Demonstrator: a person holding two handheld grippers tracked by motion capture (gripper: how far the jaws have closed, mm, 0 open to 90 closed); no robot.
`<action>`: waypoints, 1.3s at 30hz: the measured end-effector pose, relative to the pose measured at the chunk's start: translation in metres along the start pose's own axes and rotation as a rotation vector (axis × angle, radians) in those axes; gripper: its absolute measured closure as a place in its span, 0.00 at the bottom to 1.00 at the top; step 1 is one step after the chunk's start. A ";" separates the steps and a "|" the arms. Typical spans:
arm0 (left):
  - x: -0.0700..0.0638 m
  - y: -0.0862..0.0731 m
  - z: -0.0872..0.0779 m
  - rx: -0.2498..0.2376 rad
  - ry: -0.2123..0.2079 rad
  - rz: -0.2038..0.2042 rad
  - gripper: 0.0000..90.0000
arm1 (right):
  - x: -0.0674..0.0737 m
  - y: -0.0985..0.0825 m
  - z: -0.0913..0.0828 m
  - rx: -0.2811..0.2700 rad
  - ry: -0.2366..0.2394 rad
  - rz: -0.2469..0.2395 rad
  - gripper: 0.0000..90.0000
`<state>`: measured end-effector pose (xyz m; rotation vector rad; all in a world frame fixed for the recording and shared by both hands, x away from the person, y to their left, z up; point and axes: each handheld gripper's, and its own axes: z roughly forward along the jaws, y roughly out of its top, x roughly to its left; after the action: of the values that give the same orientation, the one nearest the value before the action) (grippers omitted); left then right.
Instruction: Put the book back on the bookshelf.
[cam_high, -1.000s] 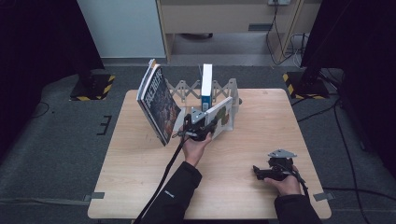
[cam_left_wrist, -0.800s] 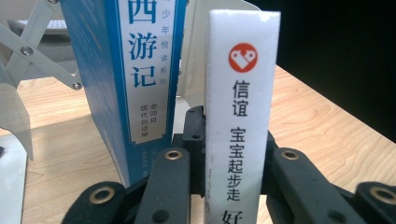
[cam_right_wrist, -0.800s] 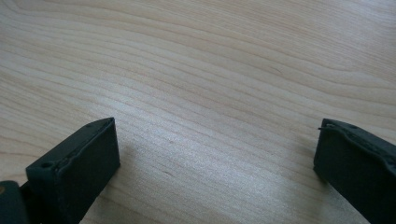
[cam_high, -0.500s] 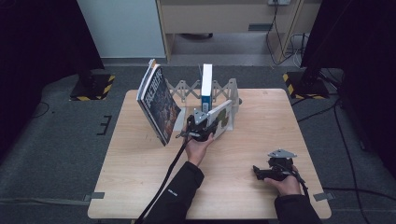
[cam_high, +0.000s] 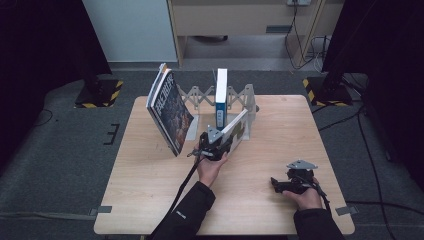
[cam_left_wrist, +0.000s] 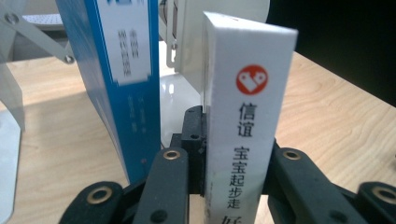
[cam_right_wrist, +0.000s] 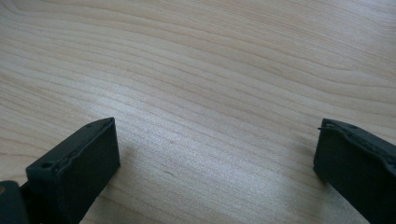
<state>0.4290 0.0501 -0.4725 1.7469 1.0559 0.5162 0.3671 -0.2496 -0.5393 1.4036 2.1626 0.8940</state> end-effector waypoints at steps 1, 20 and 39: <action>0.000 0.000 0.000 0.000 0.000 0.000 0.82 | 0.000 0.000 0.000 0.001 0.000 0.000 0.01; 0.000 -0.024 -0.004 0.034 0.013 0.000 0.81 | 0.000 0.000 0.000 0.004 0.001 0.001 0.00; -0.005 -0.033 0.004 0.030 0.033 -0.004 0.81 | 0.000 0.000 0.000 0.002 -0.001 0.001 0.00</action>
<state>0.4152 0.0478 -0.5036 1.7679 1.0950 0.5301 0.3671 -0.2493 -0.5393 1.4059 2.1629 0.8922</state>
